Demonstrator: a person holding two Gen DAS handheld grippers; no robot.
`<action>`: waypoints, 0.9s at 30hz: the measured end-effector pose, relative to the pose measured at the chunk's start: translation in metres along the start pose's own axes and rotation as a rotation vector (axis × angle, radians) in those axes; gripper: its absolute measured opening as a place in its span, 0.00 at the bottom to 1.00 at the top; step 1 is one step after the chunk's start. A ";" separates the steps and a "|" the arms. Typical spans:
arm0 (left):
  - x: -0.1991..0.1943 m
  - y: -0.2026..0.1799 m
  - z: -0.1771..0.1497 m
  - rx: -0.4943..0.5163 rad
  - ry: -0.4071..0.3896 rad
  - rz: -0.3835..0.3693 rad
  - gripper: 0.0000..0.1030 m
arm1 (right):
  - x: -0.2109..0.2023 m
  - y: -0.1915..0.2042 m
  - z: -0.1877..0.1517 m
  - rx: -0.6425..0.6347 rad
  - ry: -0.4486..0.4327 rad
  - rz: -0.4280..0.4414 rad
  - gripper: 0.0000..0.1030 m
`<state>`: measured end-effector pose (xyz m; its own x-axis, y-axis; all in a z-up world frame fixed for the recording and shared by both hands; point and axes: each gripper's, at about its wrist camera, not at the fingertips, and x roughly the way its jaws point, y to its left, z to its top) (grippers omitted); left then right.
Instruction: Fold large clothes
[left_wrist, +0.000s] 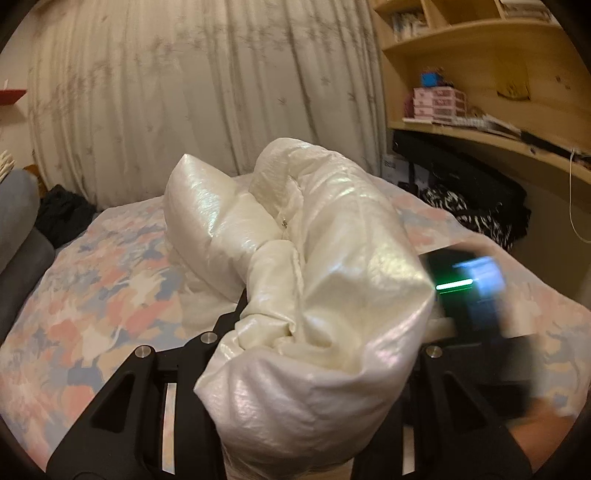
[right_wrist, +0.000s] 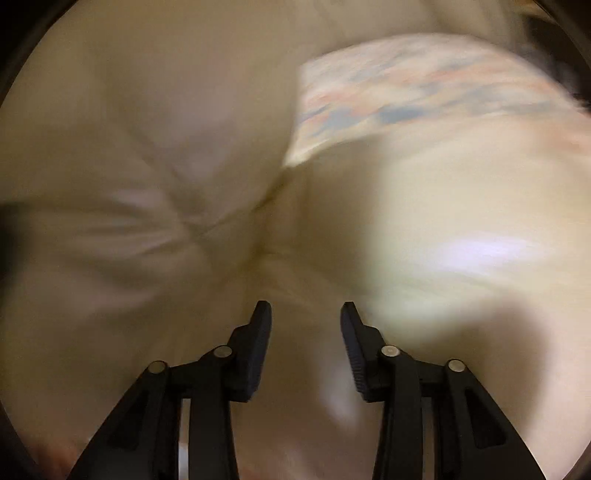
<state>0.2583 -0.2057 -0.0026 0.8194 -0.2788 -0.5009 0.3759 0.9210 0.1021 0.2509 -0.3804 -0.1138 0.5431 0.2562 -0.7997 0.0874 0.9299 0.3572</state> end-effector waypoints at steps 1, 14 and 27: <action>0.006 -0.016 0.001 0.020 0.010 -0.010 0.31 | -0.027 -0.018 -0.007 0.013 -0.047 -0.048 0.55; 0.069 -0.220 -0.062 0.424 0.040 0.005 0.32 | -0.156 -0.202 -0.109 0.398 -0.214 -0.337 0.63; 0.018 -0.197 -0.056 0.407 0.006 -0.235 0.78 | -0.124 -0.171 -0.074 0.328 -0.219 -0.317 0.63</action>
<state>0.1751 -0.3770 -0.0802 0.6897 -0.4639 -0.5560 0.6910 0.6511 0.3139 0.1065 -0.5519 -0.1114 0.6064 -0.1196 -0.7861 0.5155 0.8118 0.2741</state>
